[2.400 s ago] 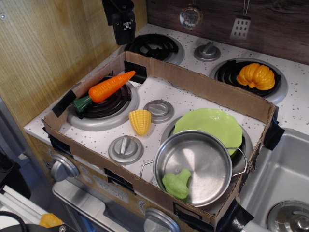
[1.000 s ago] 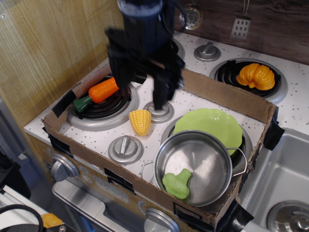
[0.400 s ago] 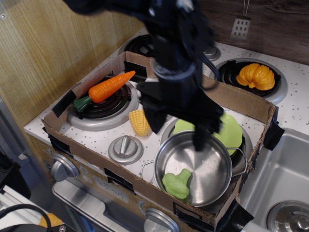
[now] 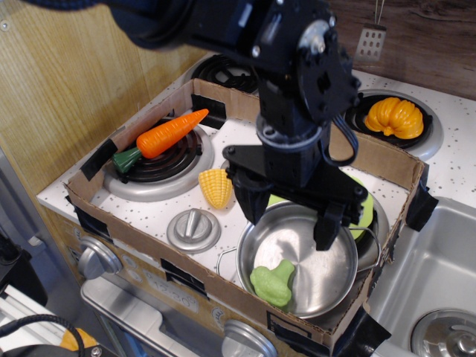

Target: Take broccoli out of pan

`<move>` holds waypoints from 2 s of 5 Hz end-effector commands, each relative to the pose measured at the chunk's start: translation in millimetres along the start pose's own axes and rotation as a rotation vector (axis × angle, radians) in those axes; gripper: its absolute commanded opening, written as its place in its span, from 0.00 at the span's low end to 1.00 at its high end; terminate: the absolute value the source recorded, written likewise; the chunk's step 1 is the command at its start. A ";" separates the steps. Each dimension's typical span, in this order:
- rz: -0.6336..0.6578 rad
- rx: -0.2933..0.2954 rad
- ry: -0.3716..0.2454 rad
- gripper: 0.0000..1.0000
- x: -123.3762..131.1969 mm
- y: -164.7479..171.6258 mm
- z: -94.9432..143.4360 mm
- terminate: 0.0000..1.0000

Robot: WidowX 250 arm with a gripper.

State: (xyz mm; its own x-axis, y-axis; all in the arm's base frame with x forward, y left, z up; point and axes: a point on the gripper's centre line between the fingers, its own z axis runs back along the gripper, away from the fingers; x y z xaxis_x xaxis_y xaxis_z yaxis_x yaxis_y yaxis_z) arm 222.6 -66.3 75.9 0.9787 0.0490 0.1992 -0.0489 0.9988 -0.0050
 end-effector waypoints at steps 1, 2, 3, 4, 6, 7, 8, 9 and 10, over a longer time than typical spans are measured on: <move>0.013 0.020 -0.061 1.00 7.8 -4.5 -18.1 0.00; 0.015 0.034 -0.078 1.00 2.9 -1.9 -27.5 0.00; 0.028 0.032 -0.079 1.00 -0.2 -1.1 -32.7 0.00; 0.051 0.033 -0.088 1.00 -6.0 -4.5 -38.1 0.00; 0.060 0.061 -0.170 1.00 -15.1 -11.3 -56.8 0.00; 0.057 0.097 -0.198 1.00 -18.2 -12.8 -61.1 0.00; 0.047 0.091 -0.194 1.00 -18.2 -12.5 -62.5 0.00; 0.045 0.118 -0.169 0.00 -15.2 -11.9 -56.7 0.00; 0.027 0.156 -0.132 0.00 -8.8 -8.4 -37.6 0.00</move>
State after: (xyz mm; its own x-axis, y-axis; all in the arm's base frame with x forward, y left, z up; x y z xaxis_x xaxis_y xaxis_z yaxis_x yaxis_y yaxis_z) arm 207.7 -68.4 26.9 0.9539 0.0636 0.2933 -0.1137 0.9810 0.1569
